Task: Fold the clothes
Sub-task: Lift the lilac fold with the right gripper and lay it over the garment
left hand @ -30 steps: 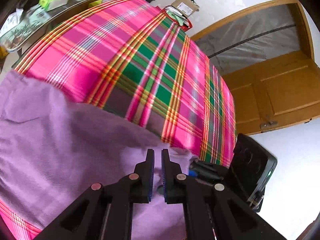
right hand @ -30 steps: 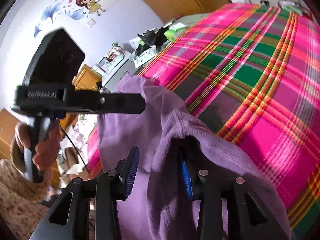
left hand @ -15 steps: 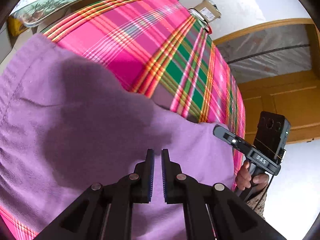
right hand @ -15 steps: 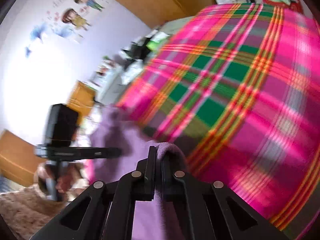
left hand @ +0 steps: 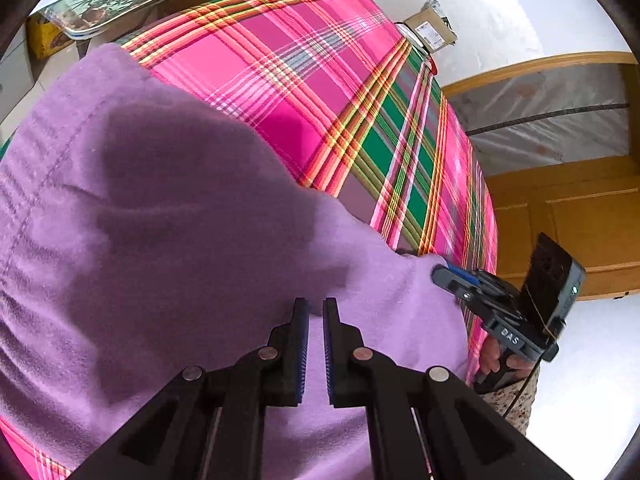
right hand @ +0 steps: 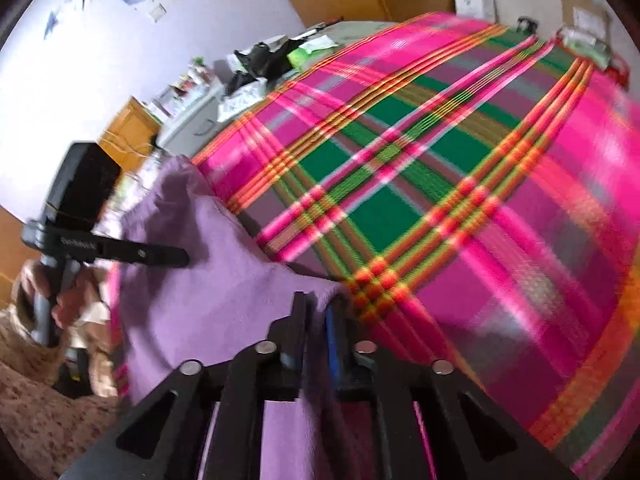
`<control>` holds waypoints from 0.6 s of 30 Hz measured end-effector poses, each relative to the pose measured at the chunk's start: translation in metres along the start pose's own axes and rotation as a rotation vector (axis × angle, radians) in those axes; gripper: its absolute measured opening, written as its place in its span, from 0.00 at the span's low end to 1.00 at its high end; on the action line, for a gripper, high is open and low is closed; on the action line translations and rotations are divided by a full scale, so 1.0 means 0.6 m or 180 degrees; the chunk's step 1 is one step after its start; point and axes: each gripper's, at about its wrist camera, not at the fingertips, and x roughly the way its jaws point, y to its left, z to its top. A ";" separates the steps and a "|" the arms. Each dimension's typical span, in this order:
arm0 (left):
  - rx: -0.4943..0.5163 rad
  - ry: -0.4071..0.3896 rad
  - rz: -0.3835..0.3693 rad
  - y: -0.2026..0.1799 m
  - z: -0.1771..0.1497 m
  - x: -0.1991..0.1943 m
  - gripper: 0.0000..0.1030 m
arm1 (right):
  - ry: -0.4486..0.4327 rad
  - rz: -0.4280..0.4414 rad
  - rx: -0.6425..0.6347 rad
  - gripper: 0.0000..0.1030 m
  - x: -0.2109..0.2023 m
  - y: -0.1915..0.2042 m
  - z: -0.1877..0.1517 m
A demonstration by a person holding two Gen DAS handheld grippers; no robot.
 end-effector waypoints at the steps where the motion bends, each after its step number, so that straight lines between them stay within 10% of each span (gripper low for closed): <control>1: 0.0002 -0.0003 -0.0004 0.000 0.000 -0.001 0.06 | -0.0020 -0.0108 -0.0046 0.19 -0.008 0.003 -0.002; 18: 0.0392 0.0215 -0.0236 -0.066 -0.036 0.030 0.07 | -0.0292 -0.0627 0.0019 0.19 -0.175 0.000 -0.236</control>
